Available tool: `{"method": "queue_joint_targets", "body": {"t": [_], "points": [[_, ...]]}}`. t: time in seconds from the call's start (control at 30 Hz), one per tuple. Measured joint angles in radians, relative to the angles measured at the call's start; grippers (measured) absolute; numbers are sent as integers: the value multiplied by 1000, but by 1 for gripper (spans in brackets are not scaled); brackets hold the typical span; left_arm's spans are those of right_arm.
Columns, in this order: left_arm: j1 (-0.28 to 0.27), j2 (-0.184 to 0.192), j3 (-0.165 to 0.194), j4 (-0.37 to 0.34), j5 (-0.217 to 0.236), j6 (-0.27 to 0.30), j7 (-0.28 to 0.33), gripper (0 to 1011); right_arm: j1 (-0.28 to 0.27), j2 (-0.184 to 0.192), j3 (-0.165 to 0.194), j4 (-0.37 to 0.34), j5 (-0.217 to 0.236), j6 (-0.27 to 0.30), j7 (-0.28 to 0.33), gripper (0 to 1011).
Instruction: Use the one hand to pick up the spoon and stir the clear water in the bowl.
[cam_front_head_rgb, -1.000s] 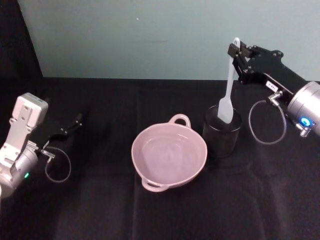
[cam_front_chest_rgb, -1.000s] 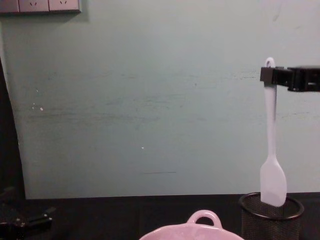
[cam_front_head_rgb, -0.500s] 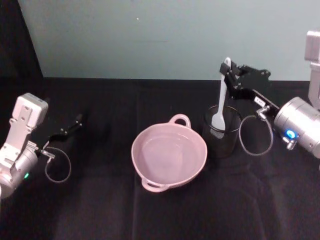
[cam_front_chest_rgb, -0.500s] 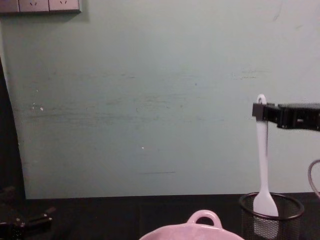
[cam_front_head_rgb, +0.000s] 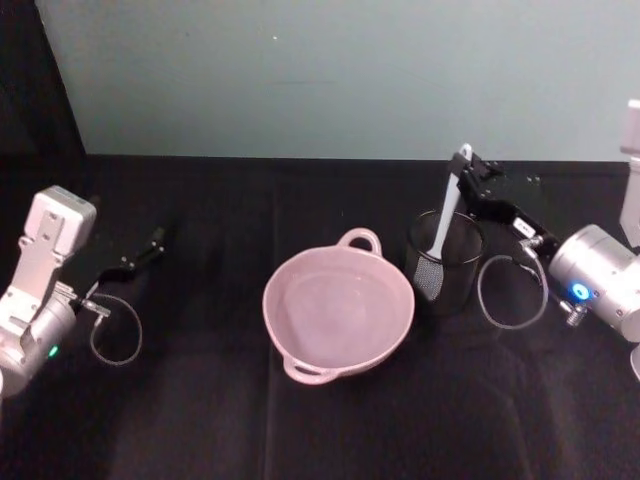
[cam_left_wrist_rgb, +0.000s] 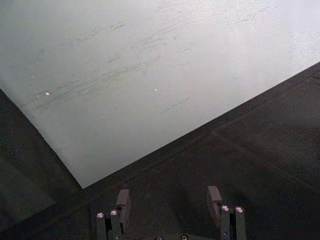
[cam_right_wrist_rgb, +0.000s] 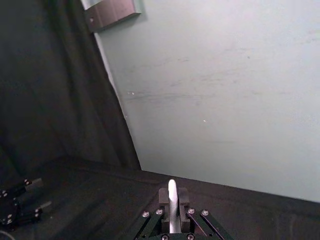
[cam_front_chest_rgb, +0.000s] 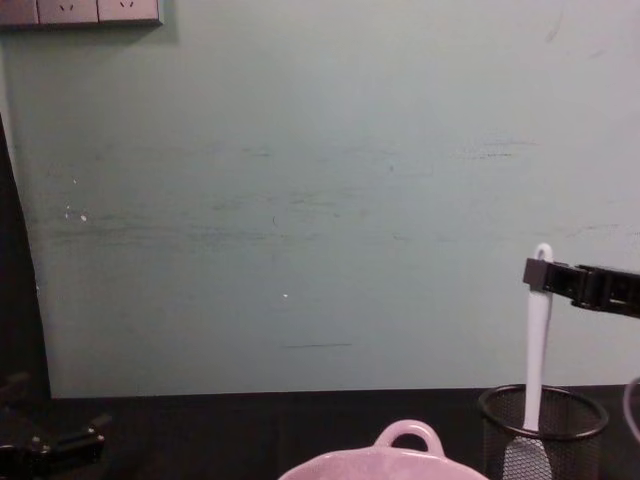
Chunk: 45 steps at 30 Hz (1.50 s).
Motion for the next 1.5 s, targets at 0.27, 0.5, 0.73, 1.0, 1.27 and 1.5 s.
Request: {"method": "queue_joint_targets", "body": {"t": [0.27, 0.5, 0.73, 1.0, 1.27, 1.5], "points": [[0, 0, 0, 0, 0, 0, 0, 1011, -16, -25, 46, 56, 120, 6, 3, 113], [0, 0, 0, 0, 0, 0, 0, 1011, -26, -44, 92, 101, 221, -9, 15, 273], [0, 0, 0, 0, 0, 0, 0, 1011, -52, -38, 127, 115, 277, -26, 6, 497], [0, 0, 0, 0, 0, 0, 0, 1011, -88, -6, 137, 120, 313, -19, -14, 756], [0, 0, 0, 0, 0, 0, 0, 1011, -174, 89, 120, -48, 278, 45, -94, 977], [0, 0, 0, 0, 0, 0, 0, 1011, -253, 197, 125, -179, 212, 125, -203, 1002]]}}
